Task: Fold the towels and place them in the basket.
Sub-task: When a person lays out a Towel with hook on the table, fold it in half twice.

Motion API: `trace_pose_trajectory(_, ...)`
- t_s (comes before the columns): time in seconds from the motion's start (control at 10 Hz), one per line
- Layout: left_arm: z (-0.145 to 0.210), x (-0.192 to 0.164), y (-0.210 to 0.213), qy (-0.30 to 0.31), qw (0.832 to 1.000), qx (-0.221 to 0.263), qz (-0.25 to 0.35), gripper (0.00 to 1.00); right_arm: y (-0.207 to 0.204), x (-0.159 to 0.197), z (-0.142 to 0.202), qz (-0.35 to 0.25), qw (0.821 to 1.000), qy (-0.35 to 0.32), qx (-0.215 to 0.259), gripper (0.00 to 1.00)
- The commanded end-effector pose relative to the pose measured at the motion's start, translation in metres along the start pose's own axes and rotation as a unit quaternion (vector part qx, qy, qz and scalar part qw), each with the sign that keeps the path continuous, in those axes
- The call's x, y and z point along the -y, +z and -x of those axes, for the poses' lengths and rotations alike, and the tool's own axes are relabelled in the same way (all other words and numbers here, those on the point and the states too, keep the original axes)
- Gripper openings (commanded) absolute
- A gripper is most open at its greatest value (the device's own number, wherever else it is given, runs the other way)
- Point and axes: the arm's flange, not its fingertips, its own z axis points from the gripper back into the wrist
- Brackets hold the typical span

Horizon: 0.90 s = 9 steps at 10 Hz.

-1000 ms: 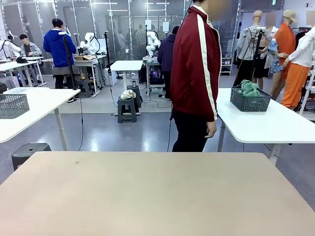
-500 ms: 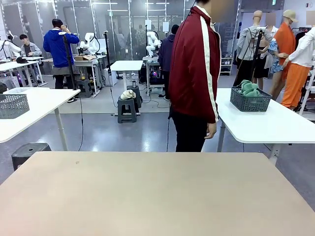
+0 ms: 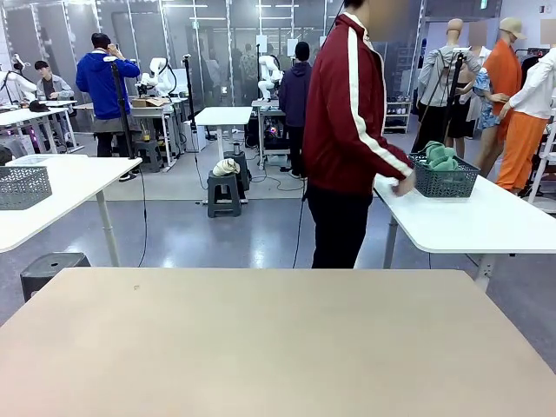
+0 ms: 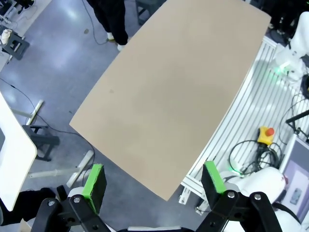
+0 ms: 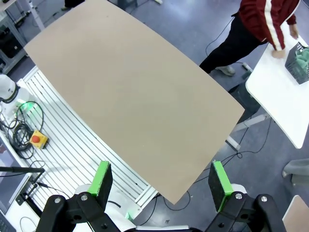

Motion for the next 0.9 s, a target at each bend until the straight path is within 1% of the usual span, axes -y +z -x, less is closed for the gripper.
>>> trace_pose_trajectory(0.0,-0.0003,0.0013,0.0014,0.002,1.000,0.002,-0.002,1.00,-0.0012,0.0006,0.0003,0.002,1.000,-0.003,0.000,1.00)
trace_pose_trajectory(0.8,-0.0003,0.0013,0.0014,0.002,1.000,0.002,-0.002,1.00,-0.0012,0.0006,0.0003,0.002,1.000,-0.003,0.000,1.00)
